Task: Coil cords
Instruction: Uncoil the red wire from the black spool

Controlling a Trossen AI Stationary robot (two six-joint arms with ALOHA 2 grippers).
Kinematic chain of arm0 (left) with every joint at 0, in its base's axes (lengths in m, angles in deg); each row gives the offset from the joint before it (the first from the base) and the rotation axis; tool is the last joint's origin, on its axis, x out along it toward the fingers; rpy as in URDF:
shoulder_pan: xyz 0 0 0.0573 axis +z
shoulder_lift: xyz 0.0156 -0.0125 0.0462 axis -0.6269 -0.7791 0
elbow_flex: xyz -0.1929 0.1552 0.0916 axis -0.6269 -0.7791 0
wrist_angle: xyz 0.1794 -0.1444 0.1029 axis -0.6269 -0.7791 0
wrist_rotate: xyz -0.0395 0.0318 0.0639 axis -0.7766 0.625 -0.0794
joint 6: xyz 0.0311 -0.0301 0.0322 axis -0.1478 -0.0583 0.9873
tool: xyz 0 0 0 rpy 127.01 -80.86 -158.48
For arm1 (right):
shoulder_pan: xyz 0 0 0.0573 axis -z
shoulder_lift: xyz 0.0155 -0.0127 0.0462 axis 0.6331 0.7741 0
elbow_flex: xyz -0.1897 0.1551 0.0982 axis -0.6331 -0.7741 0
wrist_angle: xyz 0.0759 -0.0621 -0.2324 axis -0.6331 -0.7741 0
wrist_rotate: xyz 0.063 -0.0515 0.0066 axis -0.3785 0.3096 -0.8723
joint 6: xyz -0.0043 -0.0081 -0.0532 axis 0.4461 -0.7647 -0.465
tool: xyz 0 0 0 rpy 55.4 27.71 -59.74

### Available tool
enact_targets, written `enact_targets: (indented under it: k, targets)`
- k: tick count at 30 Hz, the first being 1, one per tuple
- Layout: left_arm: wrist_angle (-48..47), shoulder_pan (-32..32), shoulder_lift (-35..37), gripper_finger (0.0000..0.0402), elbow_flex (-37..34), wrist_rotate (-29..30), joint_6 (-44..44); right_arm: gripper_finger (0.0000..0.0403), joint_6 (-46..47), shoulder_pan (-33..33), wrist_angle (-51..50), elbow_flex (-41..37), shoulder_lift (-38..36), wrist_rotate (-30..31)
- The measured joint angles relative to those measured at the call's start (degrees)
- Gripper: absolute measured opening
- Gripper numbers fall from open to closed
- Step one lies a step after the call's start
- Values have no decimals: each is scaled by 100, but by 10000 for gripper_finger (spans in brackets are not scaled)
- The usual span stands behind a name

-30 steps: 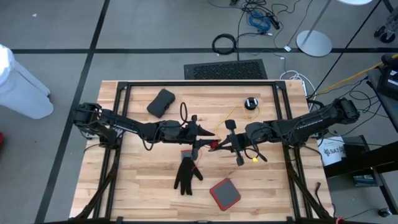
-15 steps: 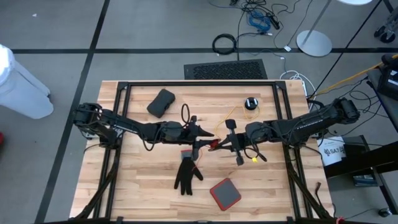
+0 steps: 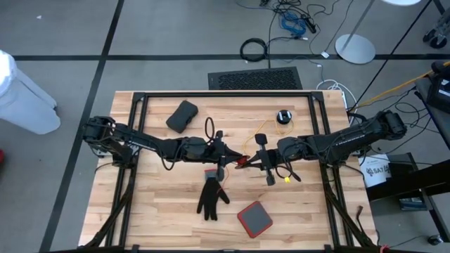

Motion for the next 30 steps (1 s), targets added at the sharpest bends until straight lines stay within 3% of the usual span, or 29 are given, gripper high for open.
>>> enact_targets:
  k: [17, 30]
  targets:
    - [-19, 21, 2, 5, 0, 62, 495, 4, -42, -10, 34, -2, 0, 232]
    - [36, 209, 296, 2, -13, 396, 798, 97, -7, -233, -66, -4, -423, 1559]
